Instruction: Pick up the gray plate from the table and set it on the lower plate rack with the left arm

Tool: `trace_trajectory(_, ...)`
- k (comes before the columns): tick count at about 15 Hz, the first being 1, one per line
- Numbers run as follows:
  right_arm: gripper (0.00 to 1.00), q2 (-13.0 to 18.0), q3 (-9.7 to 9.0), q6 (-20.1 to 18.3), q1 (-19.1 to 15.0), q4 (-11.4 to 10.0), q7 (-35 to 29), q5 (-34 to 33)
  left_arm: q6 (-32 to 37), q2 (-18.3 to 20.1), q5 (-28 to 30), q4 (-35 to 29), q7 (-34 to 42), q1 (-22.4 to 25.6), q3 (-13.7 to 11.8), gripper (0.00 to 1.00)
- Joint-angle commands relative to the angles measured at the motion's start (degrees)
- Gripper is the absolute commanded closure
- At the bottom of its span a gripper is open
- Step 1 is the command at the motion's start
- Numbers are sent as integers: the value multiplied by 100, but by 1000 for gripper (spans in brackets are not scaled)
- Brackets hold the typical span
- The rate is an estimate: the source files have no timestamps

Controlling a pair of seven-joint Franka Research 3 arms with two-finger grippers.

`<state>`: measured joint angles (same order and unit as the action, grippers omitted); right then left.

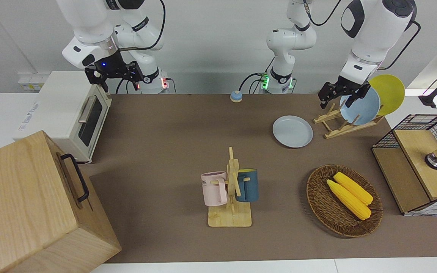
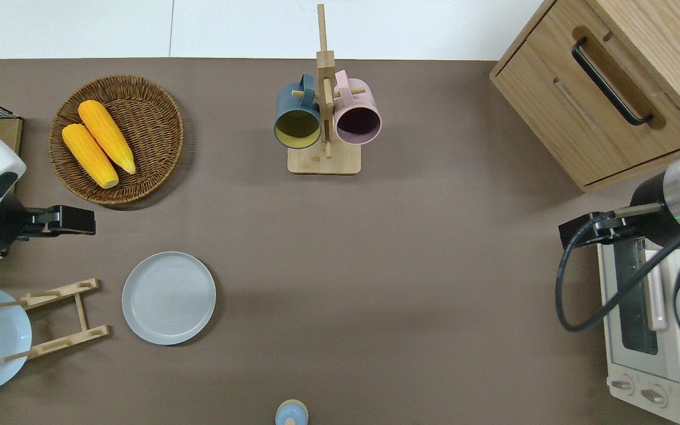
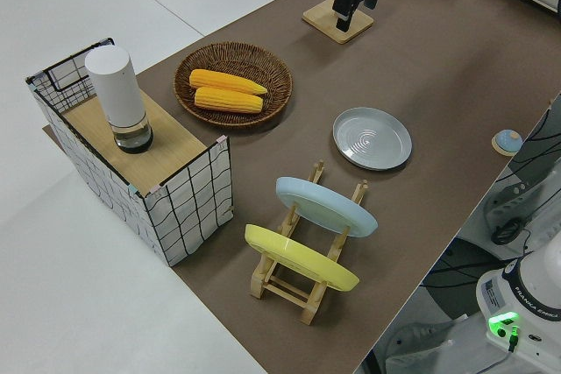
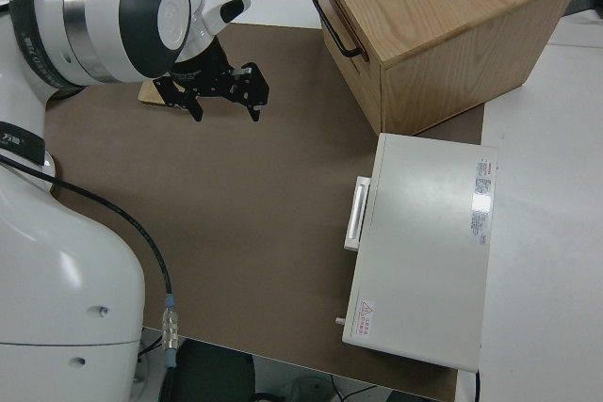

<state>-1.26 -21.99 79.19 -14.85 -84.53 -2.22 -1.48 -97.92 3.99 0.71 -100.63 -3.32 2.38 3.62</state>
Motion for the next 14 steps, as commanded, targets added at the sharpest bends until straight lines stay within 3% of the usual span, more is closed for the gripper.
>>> trace_trajectory(1, 17, 12, -113, -70, -132, 41, -68, -37, 54, -169, 208, 148, -19, 17, -28, 3)
trace_trajectory(14, 17, 12, -121, -62, -132, 33, -68, -37, 151, -136, 149, 17, 7, 35, -37, 2)
